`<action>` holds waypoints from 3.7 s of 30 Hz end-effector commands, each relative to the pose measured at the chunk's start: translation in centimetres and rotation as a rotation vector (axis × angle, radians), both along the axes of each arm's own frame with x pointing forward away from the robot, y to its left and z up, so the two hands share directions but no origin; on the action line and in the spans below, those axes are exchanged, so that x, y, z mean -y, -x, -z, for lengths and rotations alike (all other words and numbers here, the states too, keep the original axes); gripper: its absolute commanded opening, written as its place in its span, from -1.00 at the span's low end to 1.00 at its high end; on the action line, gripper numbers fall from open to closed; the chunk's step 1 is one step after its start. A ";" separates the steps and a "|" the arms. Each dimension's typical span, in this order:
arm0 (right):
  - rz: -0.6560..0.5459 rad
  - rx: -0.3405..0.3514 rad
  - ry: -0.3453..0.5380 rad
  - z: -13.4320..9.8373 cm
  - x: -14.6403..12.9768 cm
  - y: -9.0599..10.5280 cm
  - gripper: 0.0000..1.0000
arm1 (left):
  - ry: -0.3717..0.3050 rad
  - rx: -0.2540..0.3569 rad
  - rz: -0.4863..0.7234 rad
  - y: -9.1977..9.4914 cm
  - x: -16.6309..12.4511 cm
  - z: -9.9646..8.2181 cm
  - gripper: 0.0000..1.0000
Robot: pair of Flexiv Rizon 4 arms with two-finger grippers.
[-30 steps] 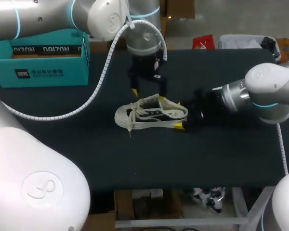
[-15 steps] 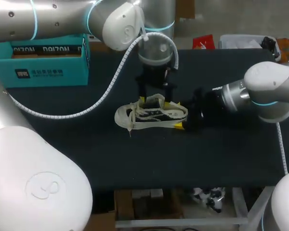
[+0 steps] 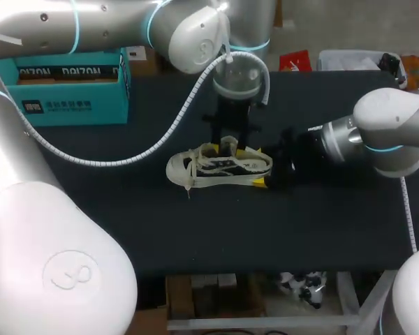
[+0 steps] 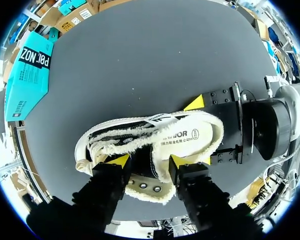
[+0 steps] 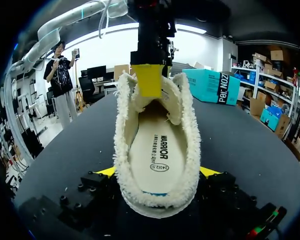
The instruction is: Open the shoe tongue, take the insole out of the shoe, put the insole back into the shoe, and pack the shoe into the shoebox
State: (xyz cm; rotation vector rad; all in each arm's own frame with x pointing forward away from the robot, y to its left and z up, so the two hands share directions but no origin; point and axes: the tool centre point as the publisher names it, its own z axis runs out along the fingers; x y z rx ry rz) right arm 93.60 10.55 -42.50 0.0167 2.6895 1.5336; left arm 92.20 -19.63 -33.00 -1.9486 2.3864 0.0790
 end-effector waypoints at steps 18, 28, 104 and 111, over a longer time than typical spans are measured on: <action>0.001 0.002 -0.002 0.5 0.0 0.0 -1.00 | 0.099 0.048 -0.038 0.7 -2.3 -1.8 -1.00; 0.001 0.002 -0.002 0.5 0.0 0.0 -1.00 | 0.278 0.084 -0.039 0.9 -7.5 -3.7 -1.00; 0.001 0.002 -0.002 0.5 0.0 0.0 -1.00 | 0.131 -0.112 1.437 -0.5 -0.7 -8.4 -1.00; 0.001 0.002 -0.002 0.5 0.0 0.0 -1.00 | 0.207 -0.133 1.496 -0.2 -1.3 -4.2 -1.00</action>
